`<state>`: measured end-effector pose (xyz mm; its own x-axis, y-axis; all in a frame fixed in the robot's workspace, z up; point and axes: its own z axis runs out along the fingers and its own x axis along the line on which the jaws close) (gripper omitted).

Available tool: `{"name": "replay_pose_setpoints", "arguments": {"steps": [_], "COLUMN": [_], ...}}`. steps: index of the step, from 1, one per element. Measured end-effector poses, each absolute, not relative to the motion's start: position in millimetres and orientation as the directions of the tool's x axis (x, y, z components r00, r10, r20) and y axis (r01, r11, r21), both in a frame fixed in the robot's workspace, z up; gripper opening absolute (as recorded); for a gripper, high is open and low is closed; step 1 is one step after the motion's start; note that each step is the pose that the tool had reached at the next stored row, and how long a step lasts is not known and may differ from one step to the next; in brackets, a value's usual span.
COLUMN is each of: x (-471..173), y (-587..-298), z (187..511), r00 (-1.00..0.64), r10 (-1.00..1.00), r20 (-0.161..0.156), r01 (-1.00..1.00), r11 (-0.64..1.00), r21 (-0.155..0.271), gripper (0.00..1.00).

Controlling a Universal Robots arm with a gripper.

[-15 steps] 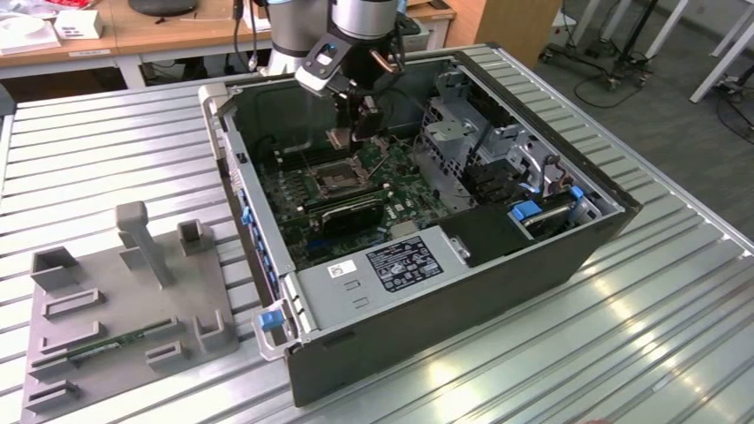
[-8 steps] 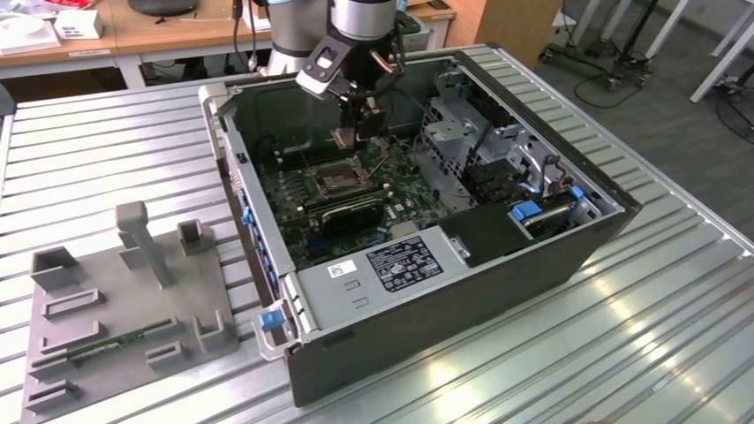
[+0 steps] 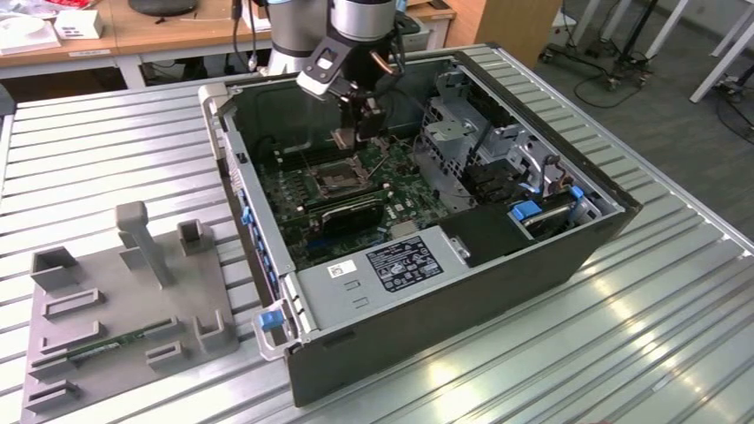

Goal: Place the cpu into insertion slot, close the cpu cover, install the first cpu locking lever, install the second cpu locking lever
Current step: 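Place the cpu into insertion slot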

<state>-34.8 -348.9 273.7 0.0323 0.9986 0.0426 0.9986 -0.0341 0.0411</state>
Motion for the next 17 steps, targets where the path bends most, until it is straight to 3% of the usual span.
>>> {"name": "replay_pose_setpoints", "arguments": {"steps": [17], "x": [-47], "y": [-349], "z": [252], "r00": [-0.019], "r10": [0.999], "r20": [0.043], "r01": [0.998], "r11": [0.017], "r21": [0.062], "gripper": [0.54]}}
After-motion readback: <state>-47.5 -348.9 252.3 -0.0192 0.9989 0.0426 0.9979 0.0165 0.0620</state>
